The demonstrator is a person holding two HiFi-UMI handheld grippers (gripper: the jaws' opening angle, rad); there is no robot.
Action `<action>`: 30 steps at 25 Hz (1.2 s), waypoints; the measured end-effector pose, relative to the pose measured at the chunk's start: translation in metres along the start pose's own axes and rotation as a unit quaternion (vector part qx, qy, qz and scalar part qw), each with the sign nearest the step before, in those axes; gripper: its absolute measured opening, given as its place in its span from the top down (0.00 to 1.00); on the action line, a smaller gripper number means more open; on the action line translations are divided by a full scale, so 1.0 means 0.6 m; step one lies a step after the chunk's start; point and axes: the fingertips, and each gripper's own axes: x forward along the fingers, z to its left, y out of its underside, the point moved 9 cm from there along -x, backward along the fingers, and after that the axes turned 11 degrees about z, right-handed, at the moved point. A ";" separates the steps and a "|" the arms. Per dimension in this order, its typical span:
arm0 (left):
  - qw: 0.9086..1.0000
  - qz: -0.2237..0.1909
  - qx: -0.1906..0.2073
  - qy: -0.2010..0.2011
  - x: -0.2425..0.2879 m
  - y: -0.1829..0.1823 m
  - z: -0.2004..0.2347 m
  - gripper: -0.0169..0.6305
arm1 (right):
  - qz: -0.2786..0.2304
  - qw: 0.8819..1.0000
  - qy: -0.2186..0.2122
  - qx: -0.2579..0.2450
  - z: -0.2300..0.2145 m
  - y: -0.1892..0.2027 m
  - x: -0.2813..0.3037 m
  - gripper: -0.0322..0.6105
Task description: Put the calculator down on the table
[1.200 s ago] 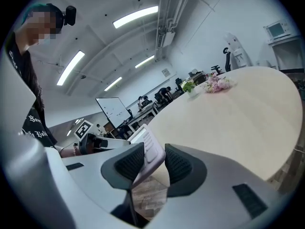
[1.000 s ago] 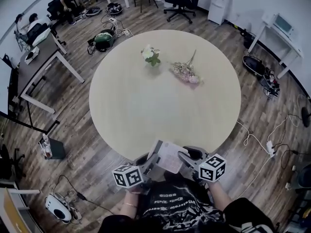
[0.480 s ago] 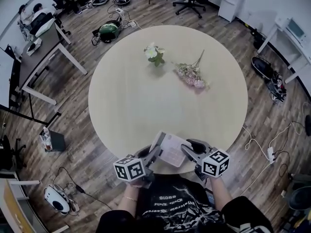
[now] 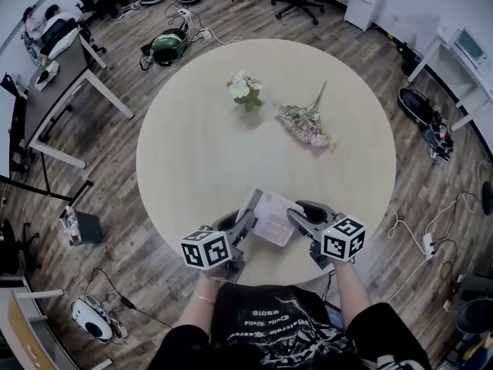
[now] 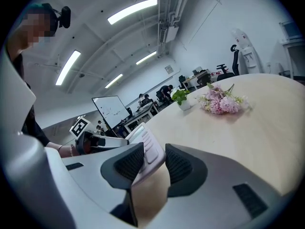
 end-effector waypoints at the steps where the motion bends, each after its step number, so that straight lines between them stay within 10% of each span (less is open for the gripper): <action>1: 1.000 0.000 0.001 -0.003 0.007 -0.009 0.004 0.81 | 0.003 1.000 0.003 -0.001 -0.009 -0.007 0.006 0.71; 30: 0.994 0.020 -0.072 -0.078 0.141 -0.150 0.159 0.80 | 0.101 0.988 0.115 -0.012 -0.169 -0.133 0.204 0.68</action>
